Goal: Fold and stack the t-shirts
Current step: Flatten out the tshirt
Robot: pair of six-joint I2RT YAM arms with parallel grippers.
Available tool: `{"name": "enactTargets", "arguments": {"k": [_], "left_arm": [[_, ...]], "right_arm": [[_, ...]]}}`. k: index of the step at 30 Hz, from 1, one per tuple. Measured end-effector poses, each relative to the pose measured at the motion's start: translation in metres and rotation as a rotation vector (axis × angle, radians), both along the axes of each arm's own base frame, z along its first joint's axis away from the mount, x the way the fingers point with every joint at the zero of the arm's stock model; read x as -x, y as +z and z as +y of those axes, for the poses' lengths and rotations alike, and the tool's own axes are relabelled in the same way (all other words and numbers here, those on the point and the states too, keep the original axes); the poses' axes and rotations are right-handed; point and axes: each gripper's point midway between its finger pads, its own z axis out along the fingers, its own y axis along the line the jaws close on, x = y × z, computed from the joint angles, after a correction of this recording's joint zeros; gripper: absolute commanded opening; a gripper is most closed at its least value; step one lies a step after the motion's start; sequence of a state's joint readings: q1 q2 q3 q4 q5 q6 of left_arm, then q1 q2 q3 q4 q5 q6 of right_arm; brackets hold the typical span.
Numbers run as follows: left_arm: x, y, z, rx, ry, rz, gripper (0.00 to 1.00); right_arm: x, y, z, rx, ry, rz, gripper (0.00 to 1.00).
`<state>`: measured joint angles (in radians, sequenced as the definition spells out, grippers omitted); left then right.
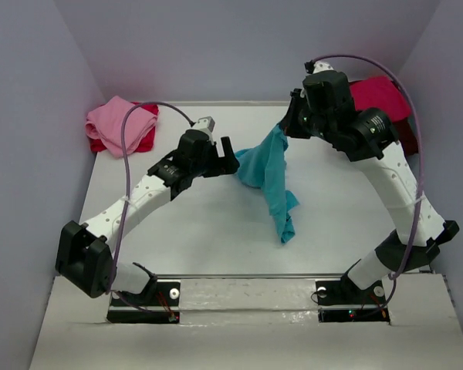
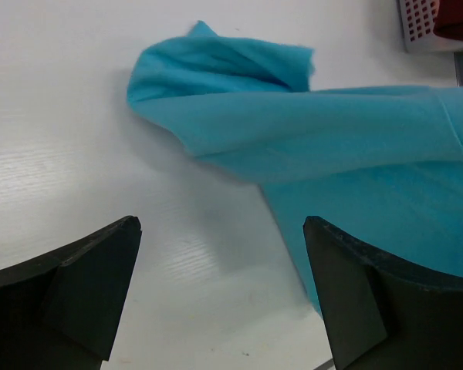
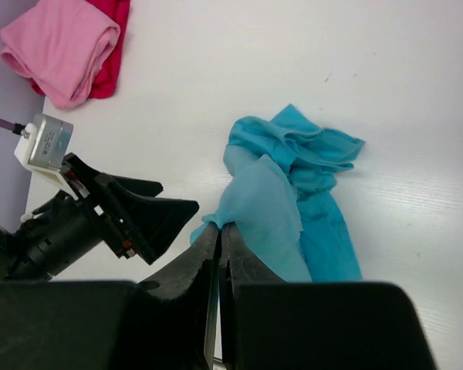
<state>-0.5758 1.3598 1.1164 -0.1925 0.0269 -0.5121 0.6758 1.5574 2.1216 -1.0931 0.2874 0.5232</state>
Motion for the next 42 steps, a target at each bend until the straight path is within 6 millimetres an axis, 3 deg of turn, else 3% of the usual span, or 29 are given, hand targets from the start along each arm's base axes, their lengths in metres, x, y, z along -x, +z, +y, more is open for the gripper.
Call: {"name": "enactTargets", "arguments": {"k": [7,12,16,19,24,29,37,42], "left_arm": [[0.04,-0.024,-0.044,0.045,-0.118,0.051,0.99],[0.087,-0.043,-0.083,0.069,-0.231,0.087,0.99],[0.125,-0.056,-0.106,0.087,-0.312,0.115,0.99],[0.134,-0.069,-0.11,0.088,-0.321,0.138,0.99],[0.13,-0.095,-0.107,0.06,-0.279,0.162,0.99],[0.129,-0.115,-0.119,0.045,-0.28,0.169,0.99],[0.156,-0.166,-0.144,-0.026,-0.362,0.235,0.99],[0.165,-0.159,-0.171,0.025,-0.42,0.224,0.99]], "right_arm": [[-0.009,-0.023,-0.005,0.103,-0.024,0.048,0.07],[-0.02,-0.043,-0.003,0.172,-0.038,0.087,0.07],[-0.023,-0.043,-0.002,0.182,-0.038,0.085,0.07],[-0.023,-0.039,-0.002,0.178,-0.038,0.075,0.07],[-0.022,-0.029,-0.007,0.179,-0.048,0.056,0.07],[-0.019,-0.021,-0.011,0.181,-0.05,0.048,0.07],[-0.016,-0.017,-0.017,0.195,-0.059,0.043,0.07],[-0.015,-0.018,-0.02,0.209,-0.065,0.048,0.07]]}}
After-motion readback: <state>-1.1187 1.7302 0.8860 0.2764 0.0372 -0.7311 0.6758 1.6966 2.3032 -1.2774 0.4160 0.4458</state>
